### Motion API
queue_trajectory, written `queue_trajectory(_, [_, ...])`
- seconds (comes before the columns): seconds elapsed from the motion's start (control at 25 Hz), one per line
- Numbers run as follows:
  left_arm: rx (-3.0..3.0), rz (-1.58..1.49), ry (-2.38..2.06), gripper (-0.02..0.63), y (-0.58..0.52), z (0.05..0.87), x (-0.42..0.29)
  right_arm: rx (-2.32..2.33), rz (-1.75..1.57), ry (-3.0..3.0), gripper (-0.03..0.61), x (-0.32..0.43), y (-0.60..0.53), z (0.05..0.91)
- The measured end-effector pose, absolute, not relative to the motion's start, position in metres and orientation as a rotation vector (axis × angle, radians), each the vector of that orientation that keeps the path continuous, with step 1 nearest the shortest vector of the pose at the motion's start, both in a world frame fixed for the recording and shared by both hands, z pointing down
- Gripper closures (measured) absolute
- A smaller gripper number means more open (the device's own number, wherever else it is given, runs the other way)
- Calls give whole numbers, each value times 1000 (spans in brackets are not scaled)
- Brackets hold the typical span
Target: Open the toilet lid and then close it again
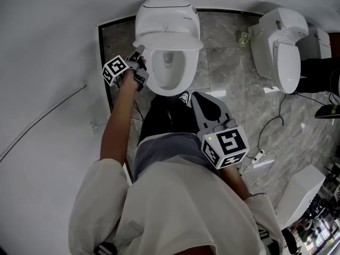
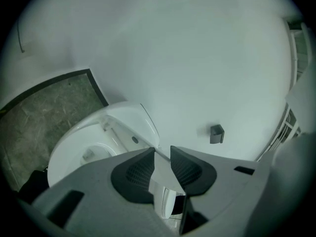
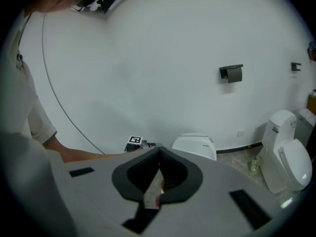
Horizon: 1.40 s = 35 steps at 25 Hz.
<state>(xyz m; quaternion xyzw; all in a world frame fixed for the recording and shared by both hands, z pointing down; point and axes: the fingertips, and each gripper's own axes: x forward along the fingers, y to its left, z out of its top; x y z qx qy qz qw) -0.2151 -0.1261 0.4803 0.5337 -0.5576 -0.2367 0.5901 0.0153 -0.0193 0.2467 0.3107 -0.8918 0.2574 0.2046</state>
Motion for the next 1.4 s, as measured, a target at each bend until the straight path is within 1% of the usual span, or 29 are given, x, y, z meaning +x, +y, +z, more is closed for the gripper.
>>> queue_trajectory(0.4, [1255, -560, -1192, 525, -161, 469, -225, 967, 766, -2481, 568, -2, -22, 237])
queue_trajectory(0.6, [1272, -575, -1164, 525, -179, 465, -229, 1002, 868, -2461, 568, -8, -22, 245])
queue_trajectory(0.92, [1294, -571, -1109, 529, -205, 460, -238, 1076, 856, -2444, 568, -28, -28, 243])
queue_trajectory(1.4, [1327, -546, -1085, 541, -231, 457, -243, 1142, 866, -2430, 568, -36, -42, 242])
